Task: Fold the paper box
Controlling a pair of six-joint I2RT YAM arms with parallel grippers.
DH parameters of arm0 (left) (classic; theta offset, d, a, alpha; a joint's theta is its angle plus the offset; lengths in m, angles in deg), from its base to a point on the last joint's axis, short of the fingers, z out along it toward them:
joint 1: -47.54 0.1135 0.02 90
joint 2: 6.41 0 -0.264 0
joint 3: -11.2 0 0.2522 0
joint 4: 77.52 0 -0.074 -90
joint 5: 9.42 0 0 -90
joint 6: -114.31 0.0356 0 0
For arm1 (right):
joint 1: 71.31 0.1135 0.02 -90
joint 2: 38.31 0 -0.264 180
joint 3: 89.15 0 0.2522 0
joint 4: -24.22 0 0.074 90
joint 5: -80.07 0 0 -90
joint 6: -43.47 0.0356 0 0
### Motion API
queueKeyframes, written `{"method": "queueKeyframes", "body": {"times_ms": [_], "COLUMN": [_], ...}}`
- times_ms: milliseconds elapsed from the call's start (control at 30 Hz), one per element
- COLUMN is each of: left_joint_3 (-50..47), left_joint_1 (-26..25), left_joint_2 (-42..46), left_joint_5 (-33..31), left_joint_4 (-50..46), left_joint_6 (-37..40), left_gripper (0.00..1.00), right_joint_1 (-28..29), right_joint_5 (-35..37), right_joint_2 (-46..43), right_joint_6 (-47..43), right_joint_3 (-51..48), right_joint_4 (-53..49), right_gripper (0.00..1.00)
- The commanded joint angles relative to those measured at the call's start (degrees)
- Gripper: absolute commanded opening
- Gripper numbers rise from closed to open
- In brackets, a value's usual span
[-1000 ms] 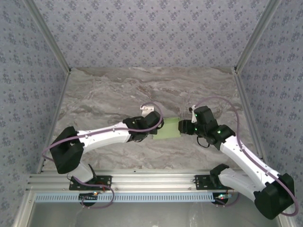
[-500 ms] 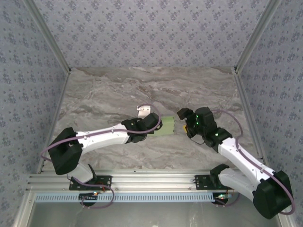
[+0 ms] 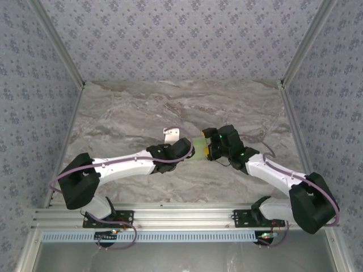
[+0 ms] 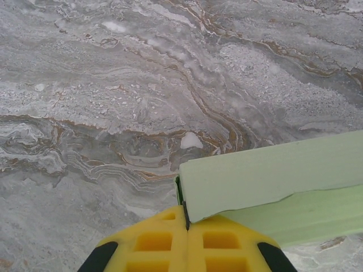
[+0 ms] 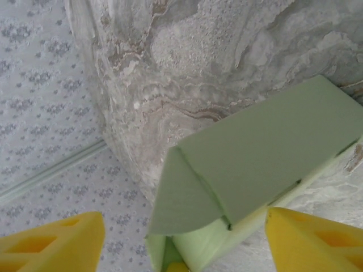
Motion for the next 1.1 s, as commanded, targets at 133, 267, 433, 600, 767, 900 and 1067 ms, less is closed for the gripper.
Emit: {"method": "queueKeyframes", "body": {"times_ms": [133, 267, 433, 600, 767, 900, 1067], "left_joint_3": [-3.63, -6.61, -8.86, -11.66, -17.3, -19.27, -19.96], "left_joint_1": [-0.7, -0.73, -0.73, -0.77, 2.04, 7.84, 14.43], "left_joint_2": [1.23, 3.17, 5.43, 11.76, 21.04, 23.35, 19.93], "left_joint_5": [0.7, 2.22, 4.3, 12.55, 21.98, 26.77, 32.54], "left_joint_4": [2.95, 6.22, 8.39, 14.14, 22.37, 20.83, 21.19], "left_joint_6": [0.08, 0.32, 1.49, 5.76, 6.4, 4.28, 3.29], "left_gripper": [0.17, 0.2, 0.3, 0.67, 0.95, 0.99, 0.99], "right_joint_1": [0.14, 0.28, 0.3, 0.48, 0.57, 0.58, 0.64], "right_joint_5": [4.01, 4.74, 5.11, 5.72, 6.31, 6.21, 6.16], "right_joint_2": [1.61, 2.51, 3.61, 4.89, 5.69, 5.91, 6.05], "right_joint_6": [2.71, 2.03, 1.89, 0.8, -0.03, -0.38, -1.36], "right_joint_3": [-2.39, -3.2, -3.67, -3.24, -3.27, -3.58, -3.79], "right_joint_4": [0.9, 1.13, 0.98, 0.72, 0.2, 0.01, -1.11], "right_gripper": [0.63, 0.49, 0.46, 0.33, 0.31, 0.3, 0.3]}}
